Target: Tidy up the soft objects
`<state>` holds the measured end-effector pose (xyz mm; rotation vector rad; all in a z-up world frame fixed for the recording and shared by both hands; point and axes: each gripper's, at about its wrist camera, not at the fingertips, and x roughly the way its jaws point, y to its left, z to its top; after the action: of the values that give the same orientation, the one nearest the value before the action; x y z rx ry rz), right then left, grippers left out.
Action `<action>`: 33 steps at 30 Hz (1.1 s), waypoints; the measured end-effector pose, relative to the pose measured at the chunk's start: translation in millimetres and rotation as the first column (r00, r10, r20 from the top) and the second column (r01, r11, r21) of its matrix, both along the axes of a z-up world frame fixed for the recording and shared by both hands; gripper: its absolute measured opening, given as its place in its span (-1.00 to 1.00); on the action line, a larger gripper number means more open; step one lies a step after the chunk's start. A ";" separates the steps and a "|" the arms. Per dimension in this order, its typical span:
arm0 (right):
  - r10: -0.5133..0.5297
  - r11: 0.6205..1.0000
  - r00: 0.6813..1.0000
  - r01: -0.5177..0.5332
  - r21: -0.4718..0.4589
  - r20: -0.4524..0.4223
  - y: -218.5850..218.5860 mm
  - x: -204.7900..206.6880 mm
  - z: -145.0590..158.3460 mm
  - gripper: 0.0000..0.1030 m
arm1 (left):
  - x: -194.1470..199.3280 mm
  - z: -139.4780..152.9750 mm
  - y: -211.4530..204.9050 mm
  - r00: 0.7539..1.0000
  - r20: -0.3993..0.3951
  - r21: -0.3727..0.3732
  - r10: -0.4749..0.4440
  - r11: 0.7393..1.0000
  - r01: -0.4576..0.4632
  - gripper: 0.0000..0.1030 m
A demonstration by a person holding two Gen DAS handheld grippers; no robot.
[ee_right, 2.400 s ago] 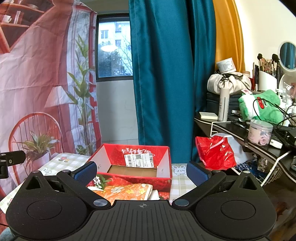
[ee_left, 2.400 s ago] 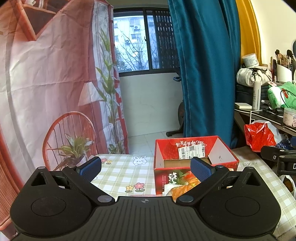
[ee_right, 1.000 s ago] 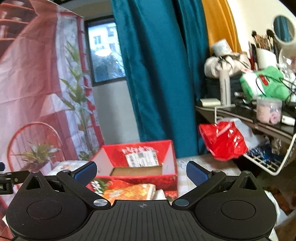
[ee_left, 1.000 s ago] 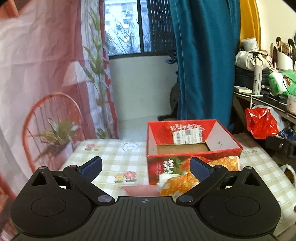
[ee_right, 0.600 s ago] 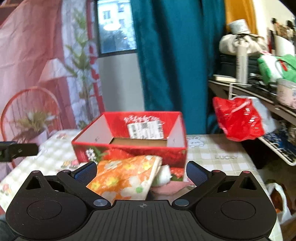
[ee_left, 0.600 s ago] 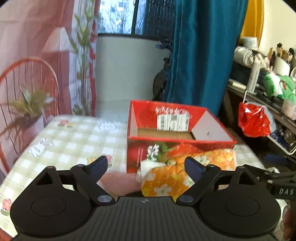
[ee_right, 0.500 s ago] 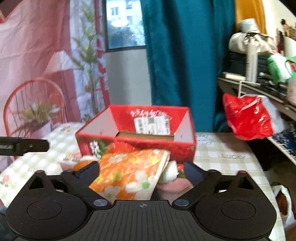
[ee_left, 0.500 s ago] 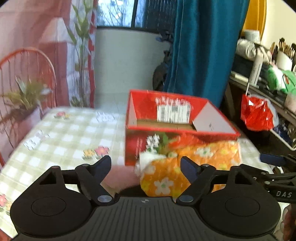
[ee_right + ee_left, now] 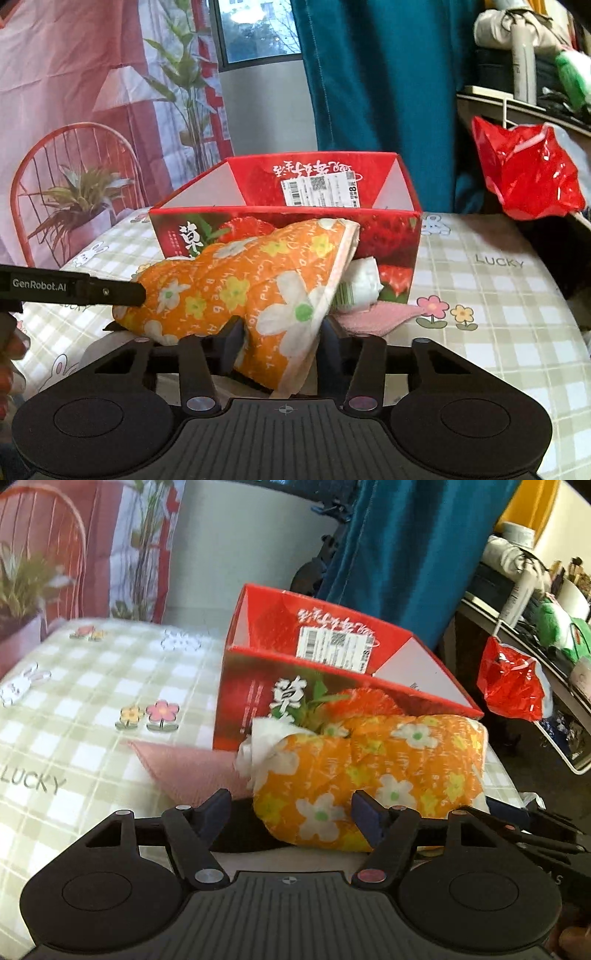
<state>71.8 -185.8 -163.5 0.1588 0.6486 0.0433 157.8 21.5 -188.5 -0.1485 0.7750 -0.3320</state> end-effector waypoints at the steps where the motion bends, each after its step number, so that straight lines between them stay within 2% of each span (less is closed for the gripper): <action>1: 0.000 1.000 1.000 0.000 0.006 0.002 -1.1 -1.1 -1.3 -0.29 | 2.2 -2.0 0.4 1.000 -0.007 -0.010 0.005 1.000 -0.005 0.44; 3: 0.004 1.000 1.000 -0.004 0.015 0.008 -3.4 -2.6 -4.2 -0.42 | 6.4 -3.7 2.0 1.000 -0.016 -0.033 0.013 0.999 -0.014 0.44; 9: 0.008 1.000 1.000 -0.009 0.029 0.020 -6.7 -5.1 -5.1 -0.50 | 14.6 -10.1 2.2 0.999 -0.042 -0.088 0.021 0.996 -0.025 0.38; 12: 0.008 0.999 1.000 -0.008 0.037 0.022 -7.3 -6.0 -5.0 -0.52 | 11.5 -9.8 1.8 0.999 -0.038 -0.109 -0.009 0.994 0.005 0.05; 14: 0.008 0.999 1.000 -0.009 0.039 0.023 -6.9 -6.2 -5.1 -0.55 | 7.6 -8.1 -0.7 1.000 -0.017 -0.094 -0.019 0.995 0.017 -0.09; 15: 0.006 0.999 1.000 -0.007 0.037 0.023 -6.4 -6.4 -4.8 -0.56 | 5.6 -7.6 -1.6 1.000 -0.005 -0.083 -0.022 0.996 0.021 -0.28; 18: 0.001 0.999 1.000 -0.001 0.038 0.023 -6.8 -7.5 -3.9 -0.56 | -0.1 -7.5 0.2 1.000 0.010 -0.077 -0.023 0.997 0.024 -0.47; 22: -0.005 0.999 1.000 0.004 0.053 0.021 -8.4 -7.7 -3.6 -0.47 | -11.3 -6.2 3.5 0.999 0.041 -0.083 -0.024 0.996 0.027 -0.53; 26: -0.007 0.998 1.000 0.006 0.063 0.017 -8.9 -8.2 -5.2 -0.43 | -21.3 -5.3 2.6 0.997 0.071 -0.058 -0.031 0.998 0.035 -0.53; 33: 0.011 0.997 0.999 -0.013 0.079 0.032 -8.6 -13.5 -4.8 -0.55 | -25.6 -7.1 2.6 0.997 0.075 -0.031 -0.035 0.999 0.037 -0.53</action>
<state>58.3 -194.4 -168.3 0.2304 0.6170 0.0832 132.2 24.1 -195.6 -0.1523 0.6990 -0.3825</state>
